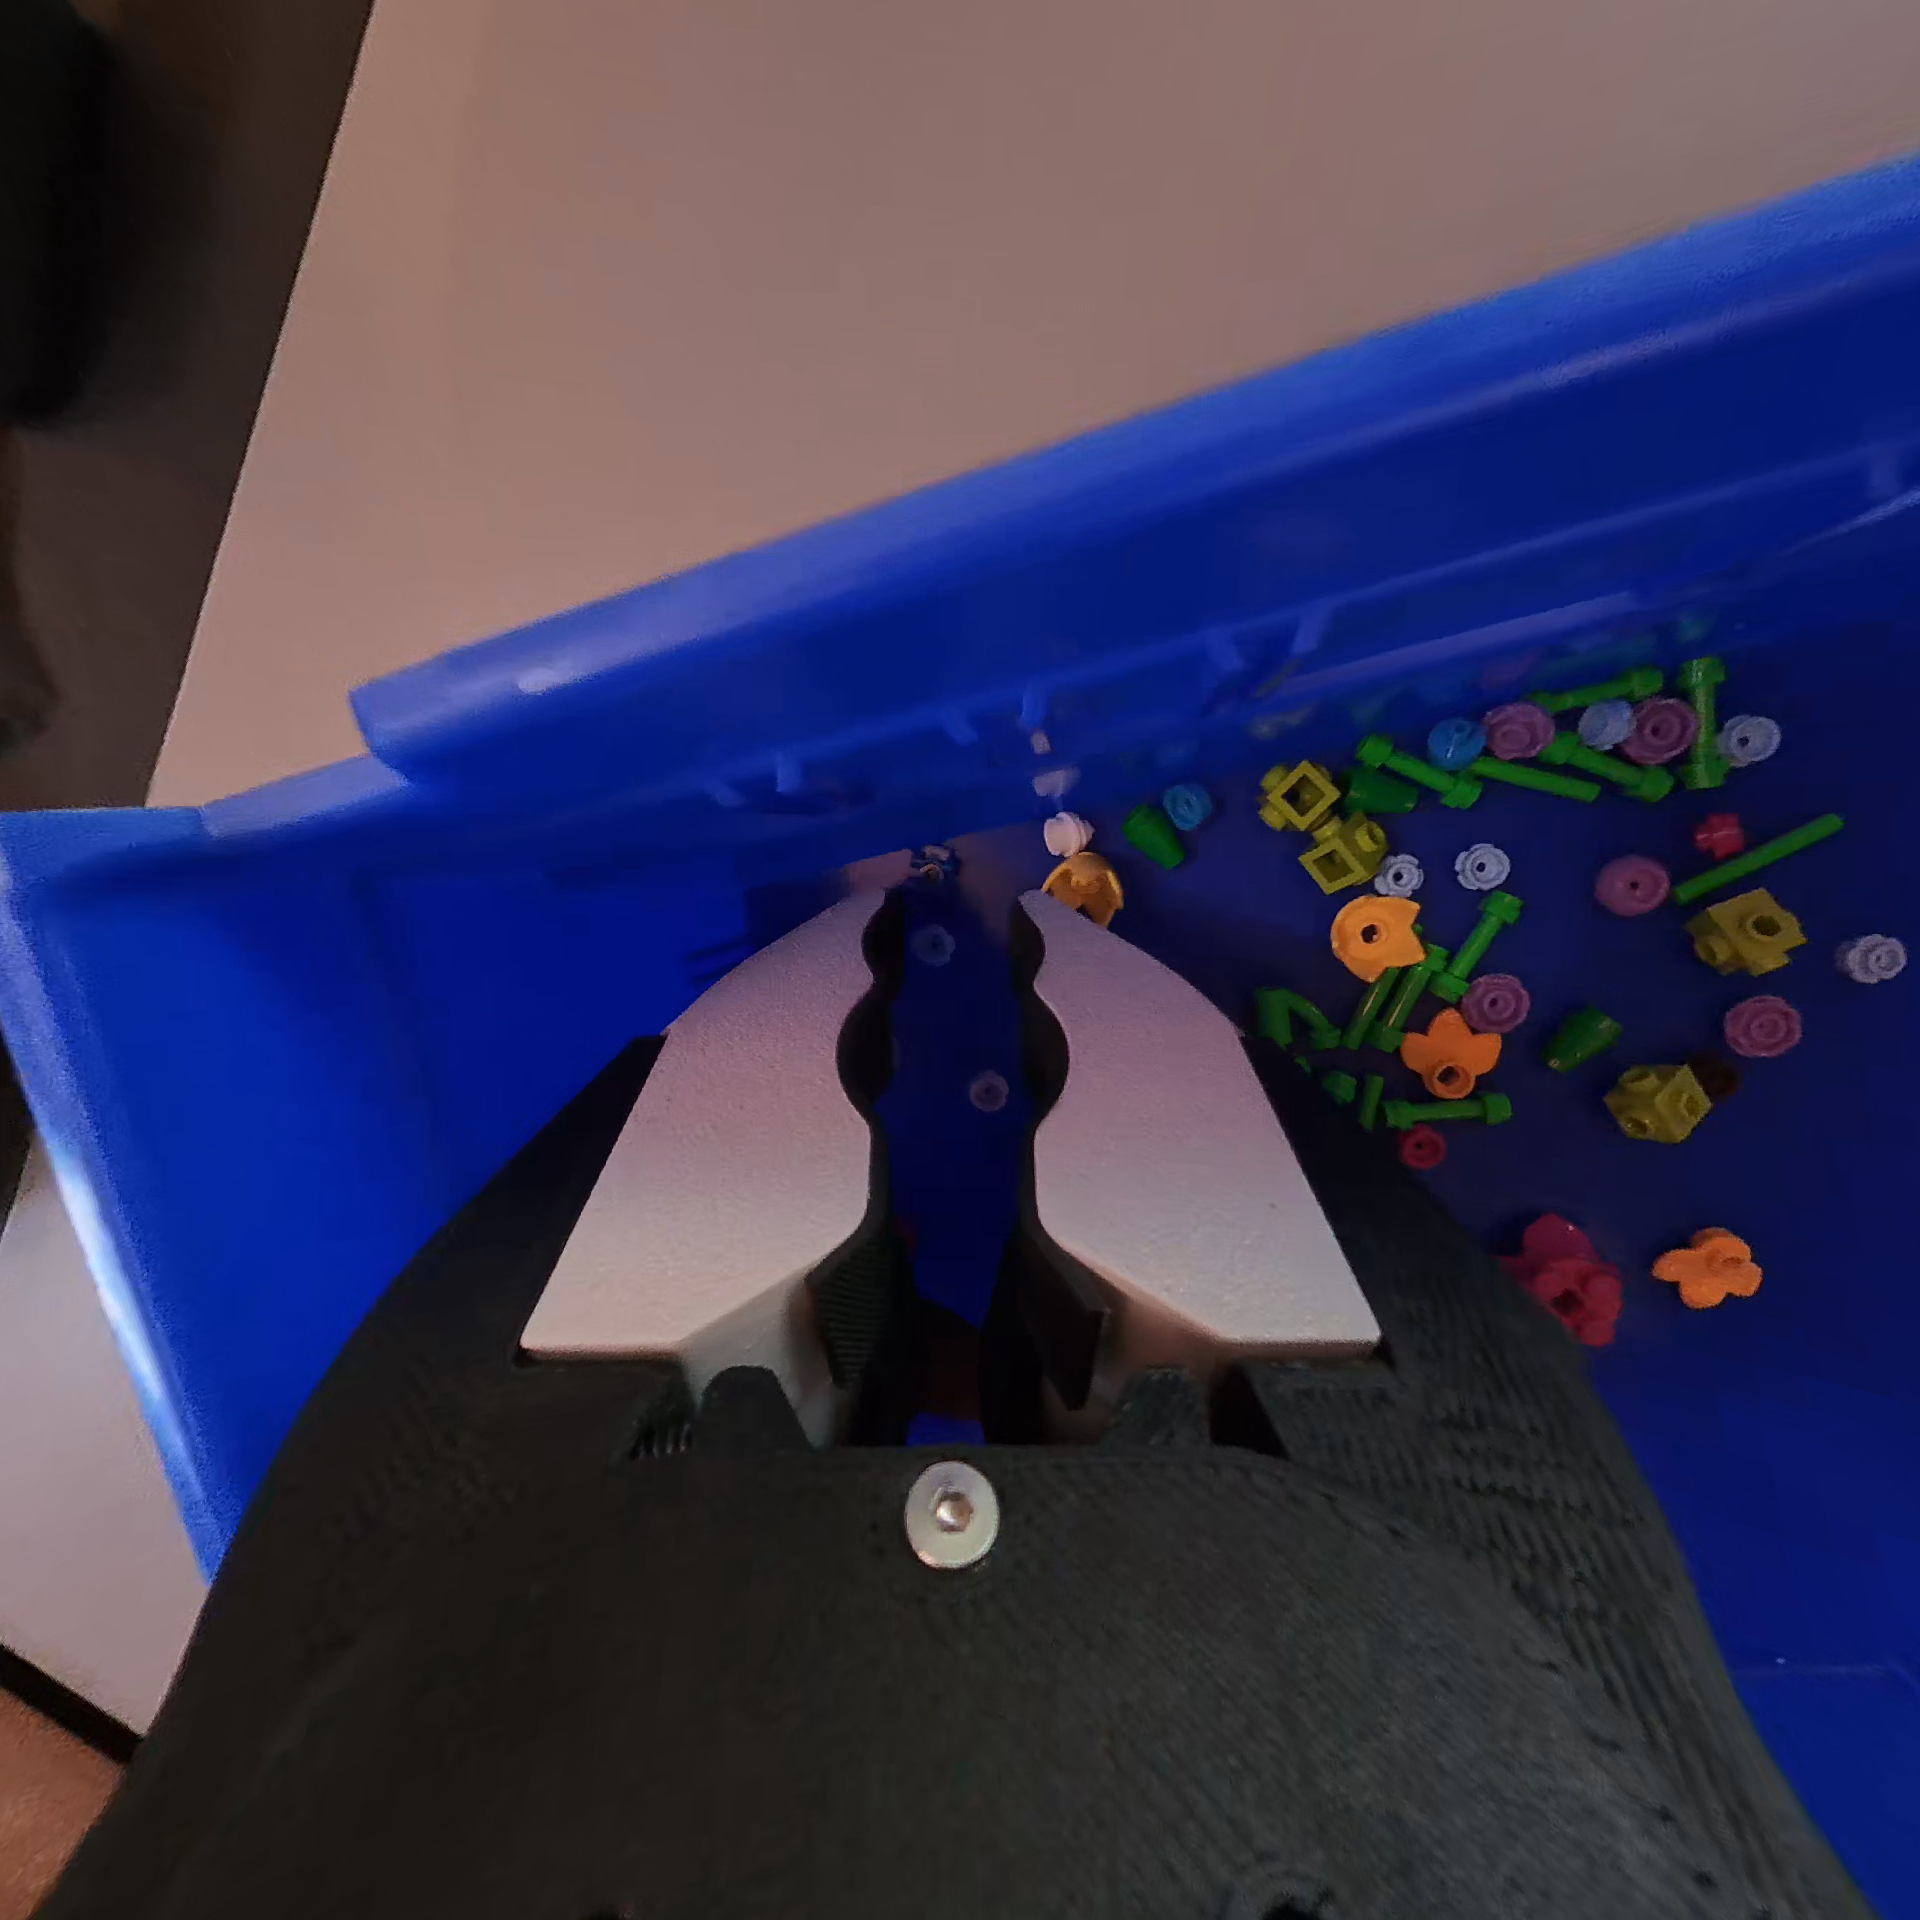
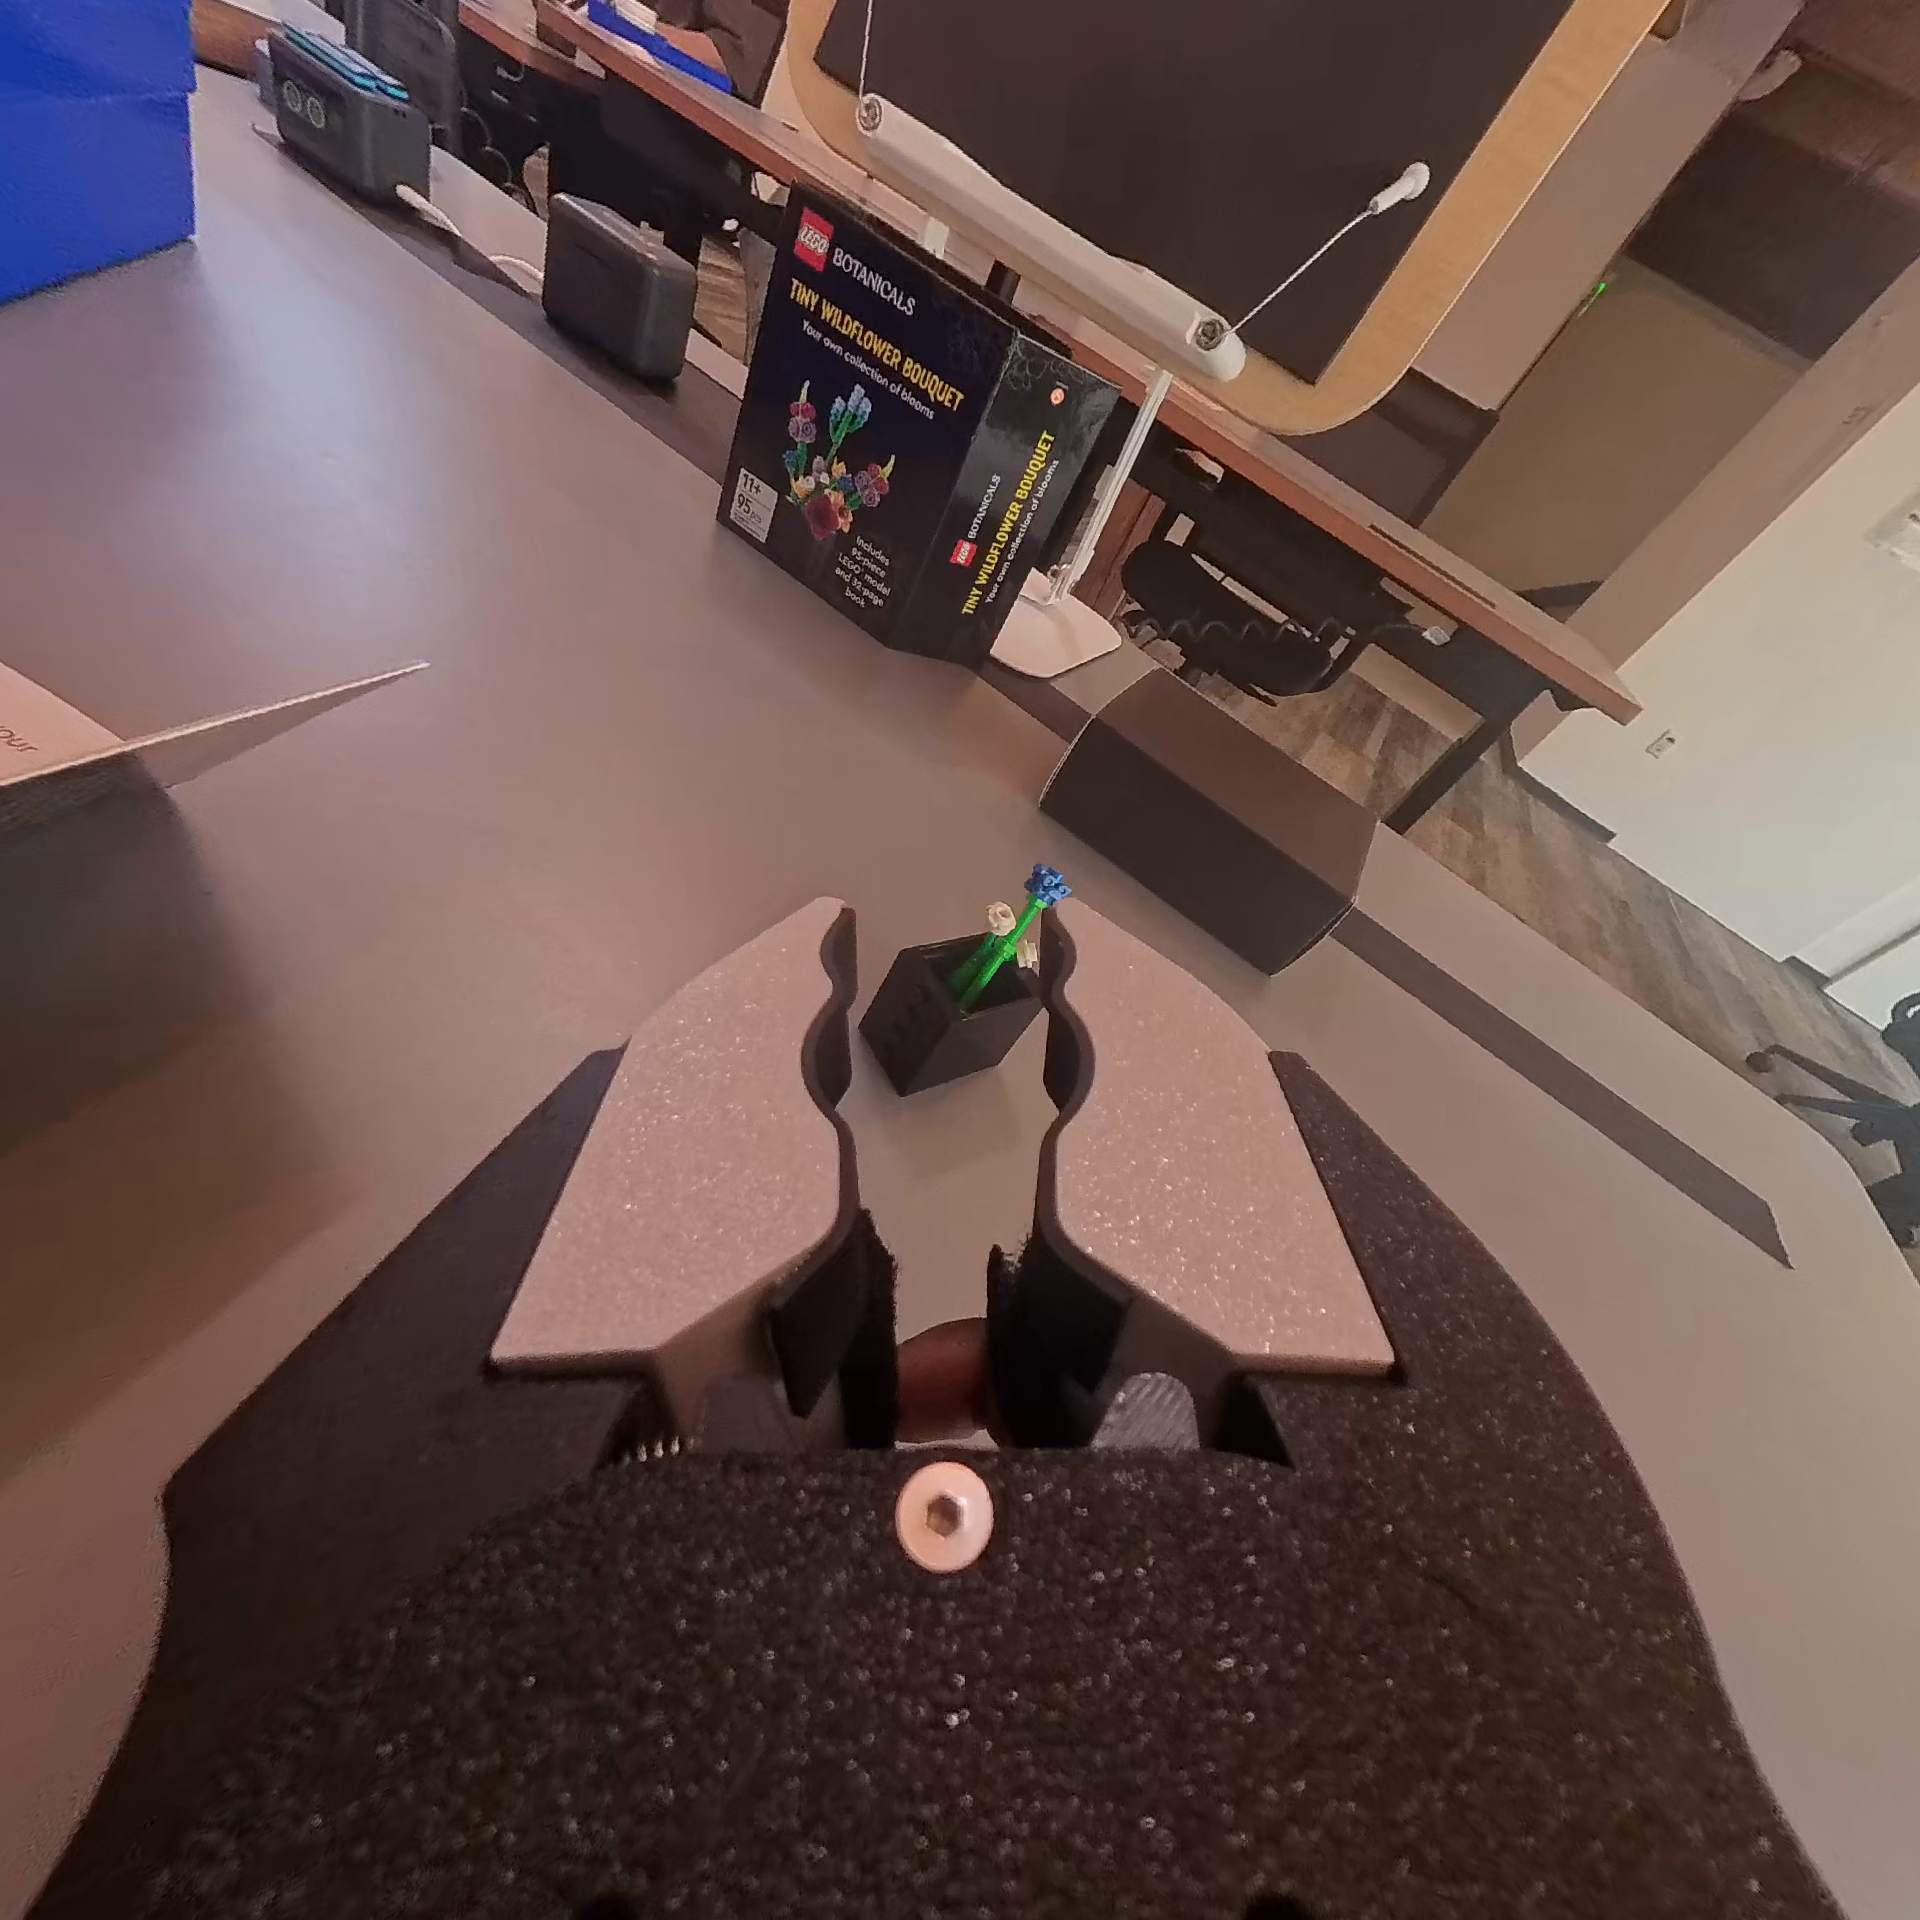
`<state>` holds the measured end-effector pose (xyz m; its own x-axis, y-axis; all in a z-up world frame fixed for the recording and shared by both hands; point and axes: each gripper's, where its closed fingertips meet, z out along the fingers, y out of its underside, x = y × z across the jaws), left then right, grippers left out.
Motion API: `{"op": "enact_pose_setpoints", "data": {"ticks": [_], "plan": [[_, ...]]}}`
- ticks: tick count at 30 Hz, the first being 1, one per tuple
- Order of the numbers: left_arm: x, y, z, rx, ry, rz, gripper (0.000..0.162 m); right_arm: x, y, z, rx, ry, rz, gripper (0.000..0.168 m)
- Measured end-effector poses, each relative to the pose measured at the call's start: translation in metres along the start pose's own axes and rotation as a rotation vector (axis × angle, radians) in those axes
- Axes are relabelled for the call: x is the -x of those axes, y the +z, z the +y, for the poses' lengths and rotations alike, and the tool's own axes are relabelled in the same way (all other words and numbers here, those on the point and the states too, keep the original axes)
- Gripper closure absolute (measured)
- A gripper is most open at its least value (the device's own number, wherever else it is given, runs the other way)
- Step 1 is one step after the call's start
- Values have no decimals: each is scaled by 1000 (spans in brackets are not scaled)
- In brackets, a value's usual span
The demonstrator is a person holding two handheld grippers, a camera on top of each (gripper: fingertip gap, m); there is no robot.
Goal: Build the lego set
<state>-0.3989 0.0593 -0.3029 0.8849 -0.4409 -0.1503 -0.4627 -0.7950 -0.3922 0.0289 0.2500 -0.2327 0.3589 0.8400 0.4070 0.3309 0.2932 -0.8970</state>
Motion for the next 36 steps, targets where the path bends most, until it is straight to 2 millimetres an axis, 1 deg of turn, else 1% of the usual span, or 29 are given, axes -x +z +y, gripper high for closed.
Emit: {"op": "enact_pose_setpoints", "data": {"ticks": [7,10,12,15,18,21,25,28,30,32,34,36], "plan": [[7,3,-4,-9,-38,-43,142,0,-1,-3,-15,4,-5,135],[8,4,-6,-23,-22,-62,143,0,-2,-4,-19,0,-7,135],[3,5,-6,-21,-15,-28,153,0,-2,-4,-21,-3,-6,135],[-4,4,-4,-6,-24,29,152,0,-4,-6,-27,-5,-3,136],[-16,0,2,33,13,83,153,-1,-5,-7,-33,-3,1,136],[-16,-2,6,52,42,51,150,-1,-5,-8,-39,-1,1,136],[-18,-3,6,38,55,19,153,-1,-6,-9,-45,-5,0,136],[-18,-5,9,59,71,-28,153,-1,-8,-12,-57,-1,0,136],[-18,-13,8,50,69,-75,154,0,-9,-15,-72,8,-3,136],[-24,-28,1,4,29,-96,153,1,-10,-19,-90,15,-13,136],[-35,-48,-9,-52,-6,-110,154,4,-12,-23,-105,24,-29,136],[-55,-72,-27,-134,-19,-128,154,10,-13,-26,-117,38,-68,136]]}}
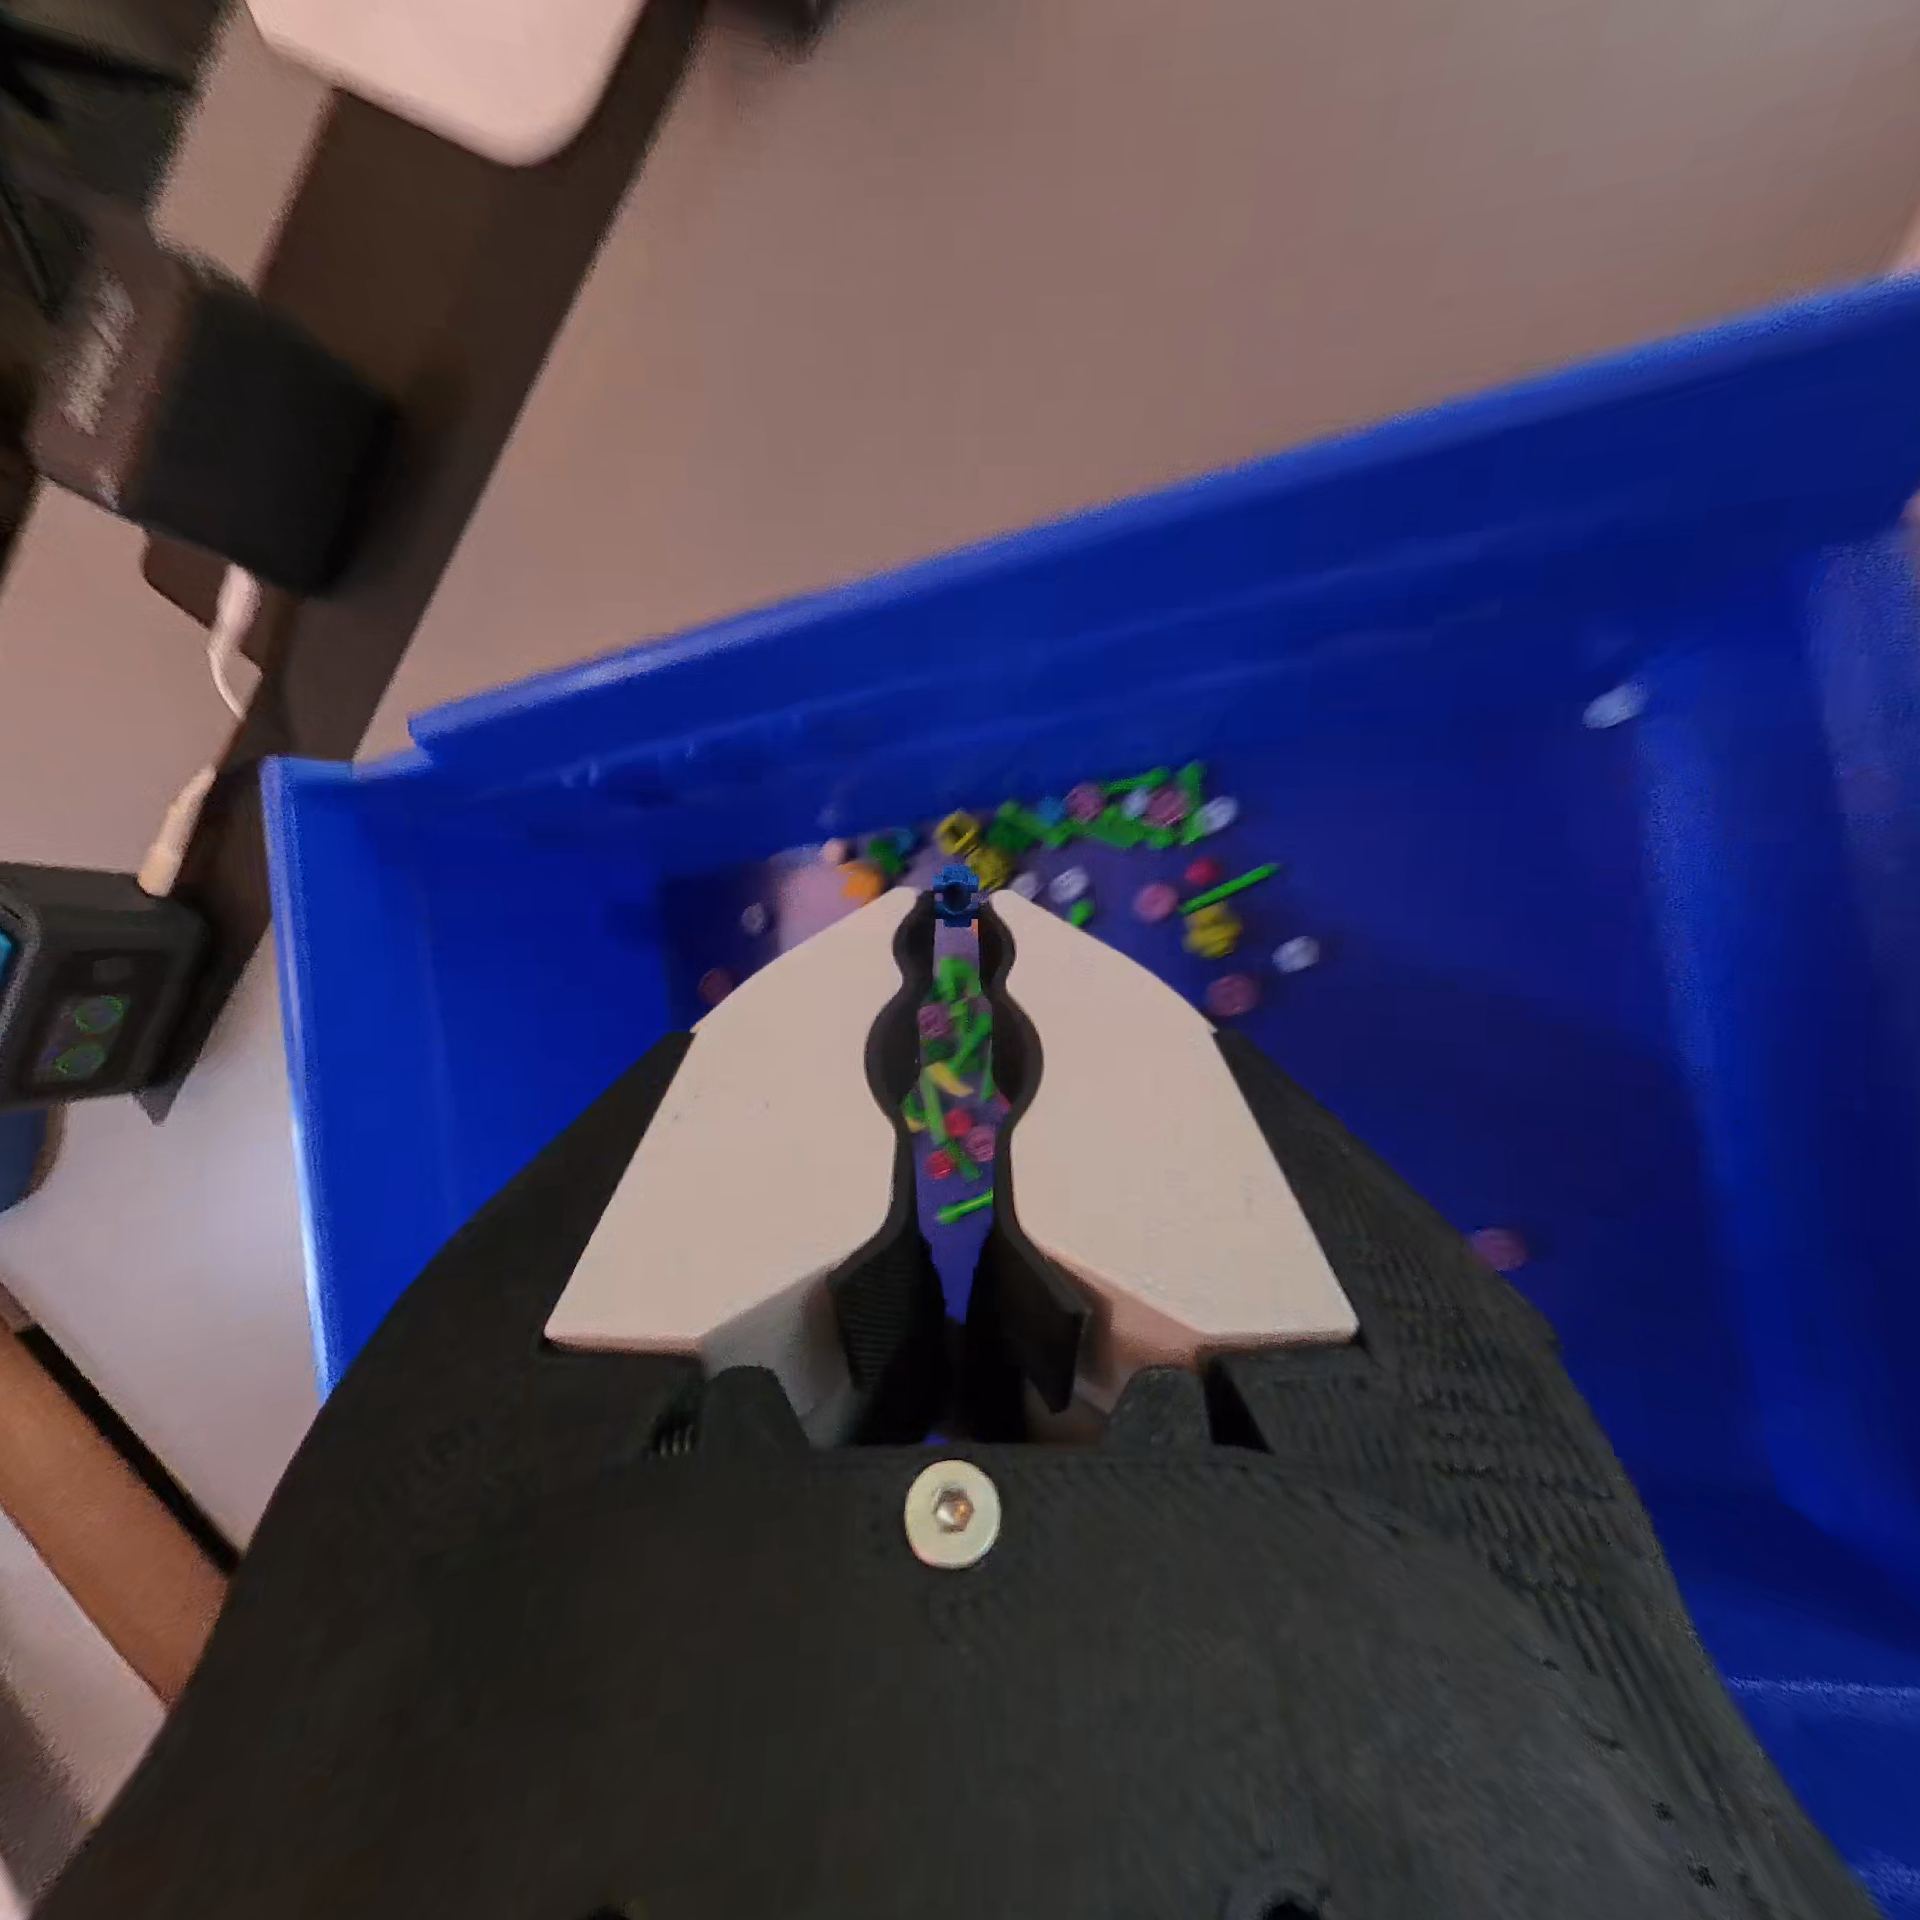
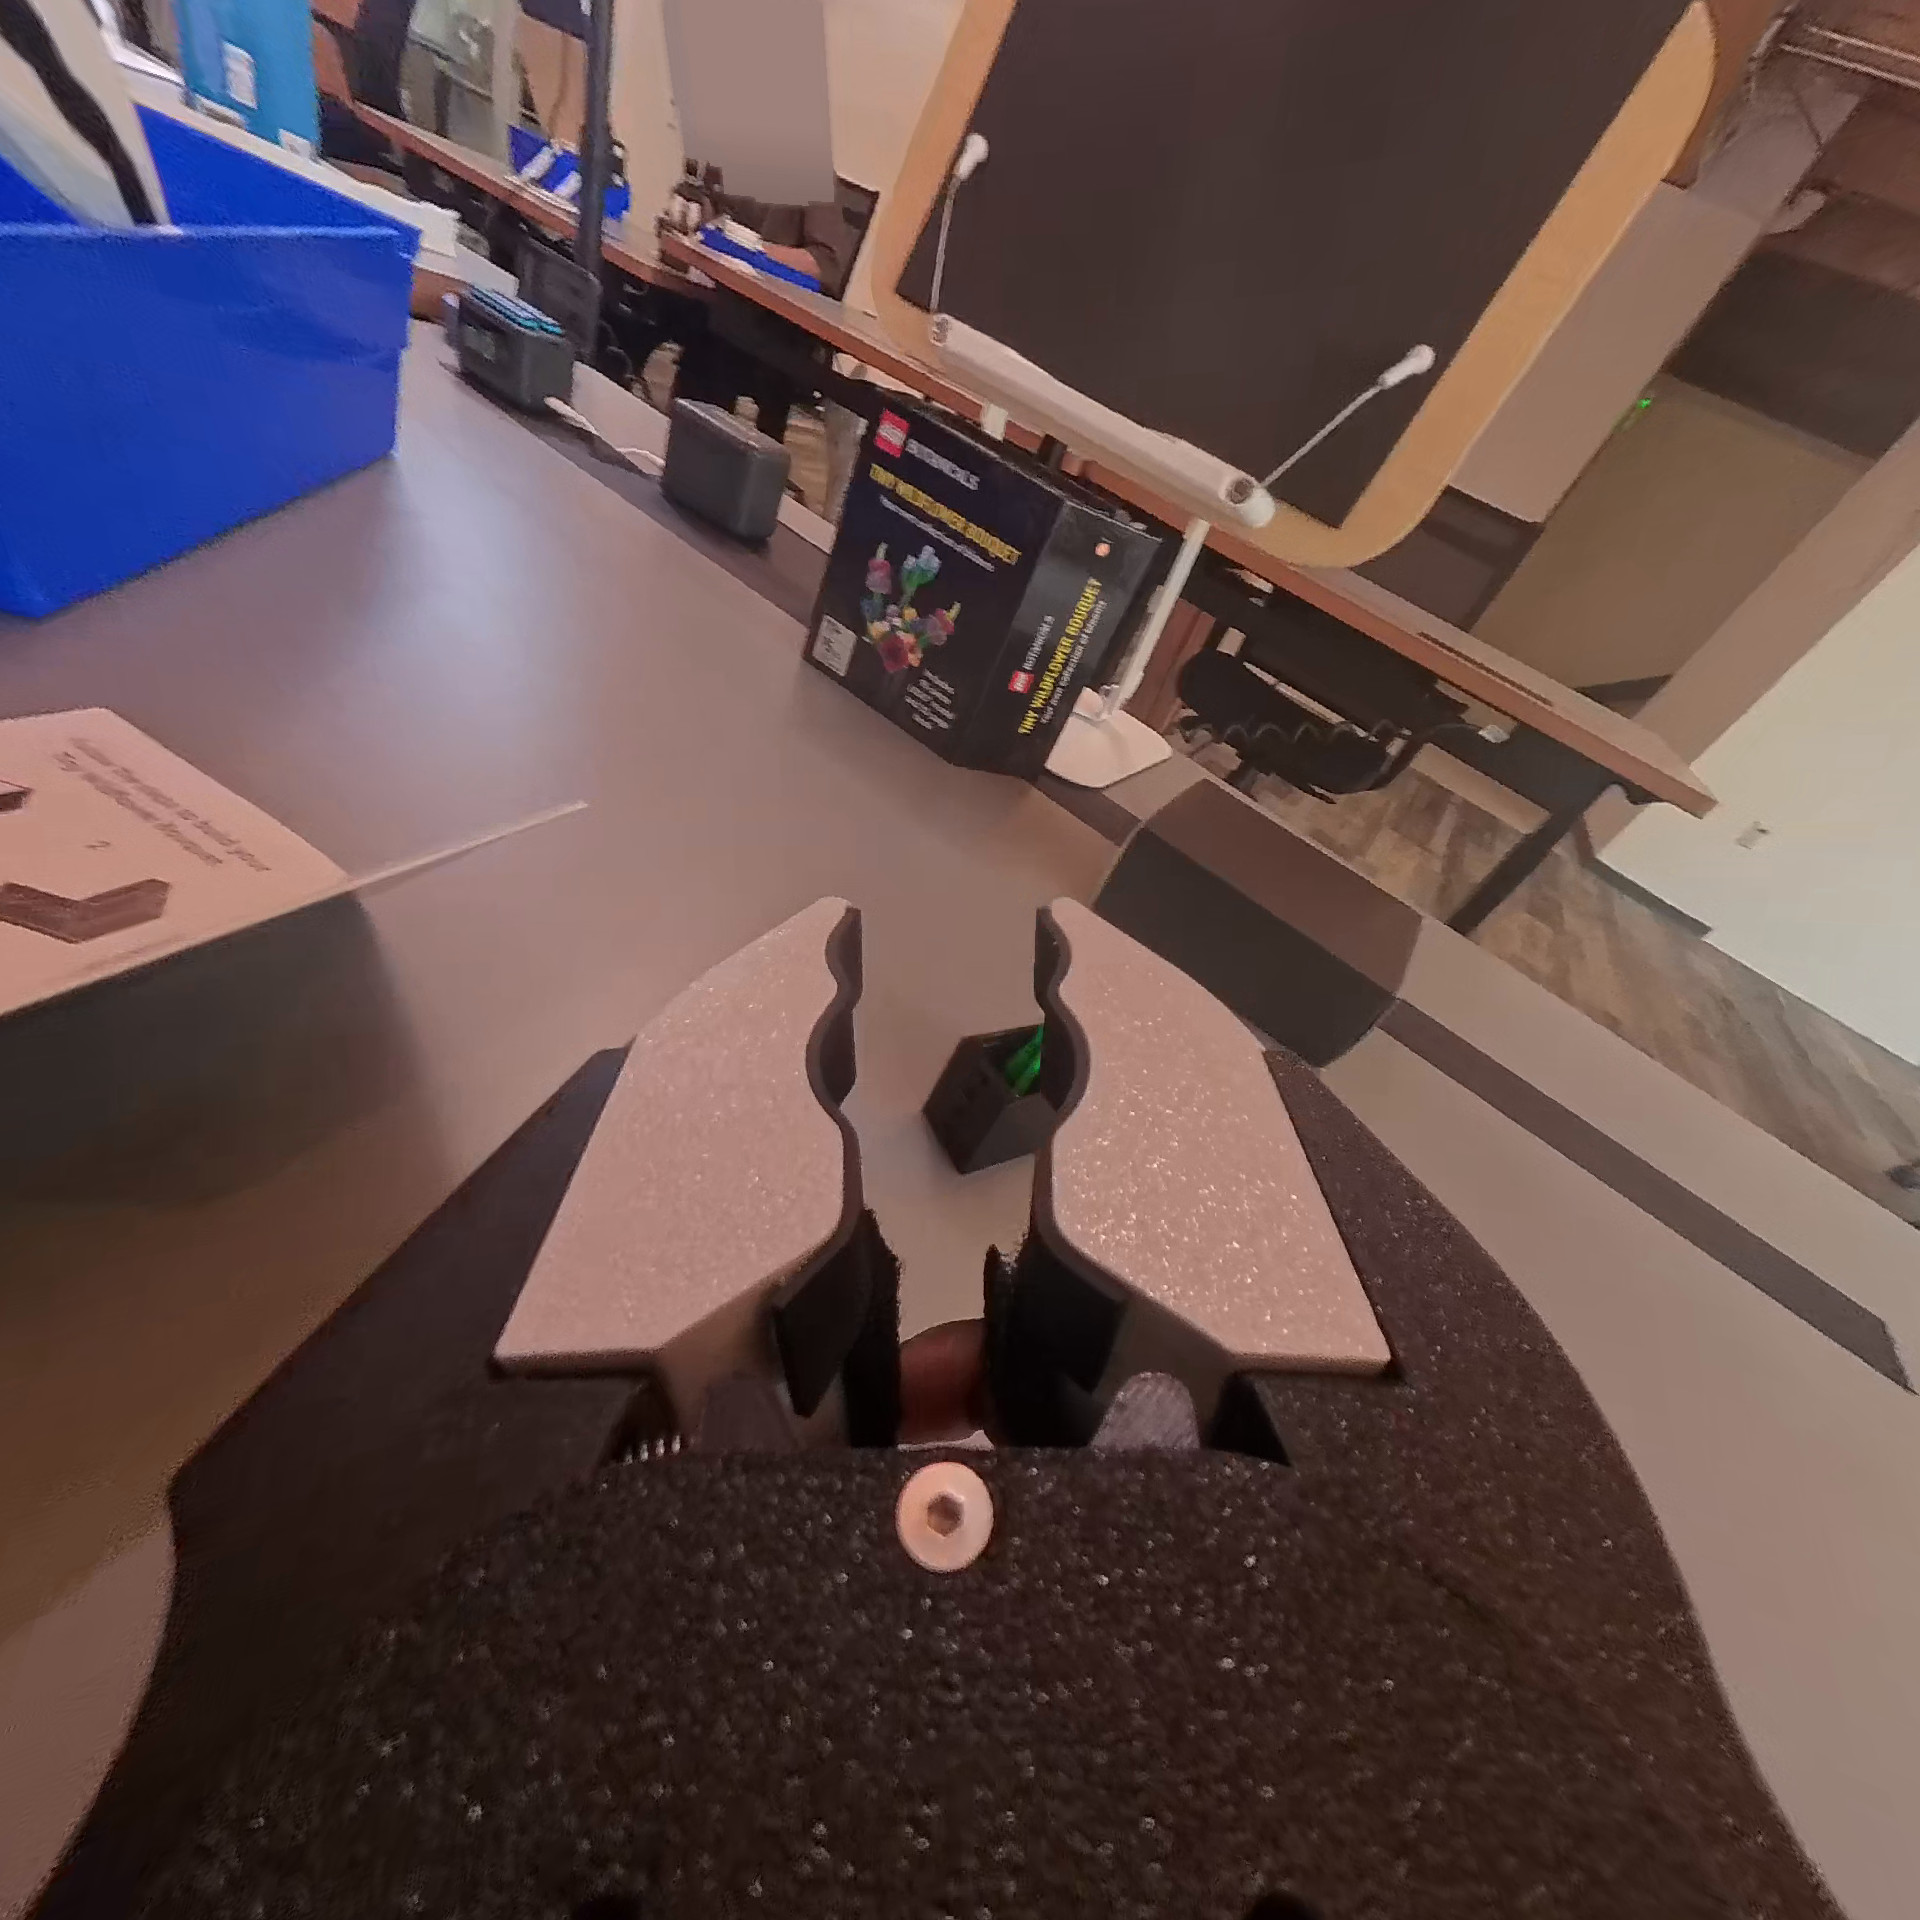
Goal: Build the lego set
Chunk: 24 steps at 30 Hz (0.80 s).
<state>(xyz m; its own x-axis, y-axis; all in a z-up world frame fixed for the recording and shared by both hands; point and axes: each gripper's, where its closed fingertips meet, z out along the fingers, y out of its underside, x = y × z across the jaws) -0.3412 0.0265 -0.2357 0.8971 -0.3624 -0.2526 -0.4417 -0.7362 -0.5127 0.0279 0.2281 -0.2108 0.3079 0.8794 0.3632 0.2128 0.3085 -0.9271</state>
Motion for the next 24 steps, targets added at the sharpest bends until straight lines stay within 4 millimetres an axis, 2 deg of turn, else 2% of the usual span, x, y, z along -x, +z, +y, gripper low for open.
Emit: {"op": "enact_pose_setpoints", "data": {"ticks": [3,7,11,14,16,19,21,24], "plan": [[-44,-34,-38,-168,-22,0,154,8,-3,-10,-33,3,-43,136],[-117,-68,-91,-411,-65,69,154,27,-10,-29,-108,9,-144,136],[-187,-90,-143,-703,-233,278,154,65,-28,-63,-236,16,-321,135],[-231,-111,-180,-964,-457,561,154,102,-49,-98,-360,0,-429,135],[-253,-124,-196,-1088,-605,792,154,122,-62,-120,-427,-20,-472,136],[-269,-135,-208,-1187,-778,1068,154,139,-80,-149,-520,-22,-523,141],[-278,-132,-211,-1183,-839,1169,154,144,-89,-166,-565,-24,-548,142],[-288,-131,-210,-1170,-895,1263,154,152,-92,-179,-559,-64,-587,142]]}}
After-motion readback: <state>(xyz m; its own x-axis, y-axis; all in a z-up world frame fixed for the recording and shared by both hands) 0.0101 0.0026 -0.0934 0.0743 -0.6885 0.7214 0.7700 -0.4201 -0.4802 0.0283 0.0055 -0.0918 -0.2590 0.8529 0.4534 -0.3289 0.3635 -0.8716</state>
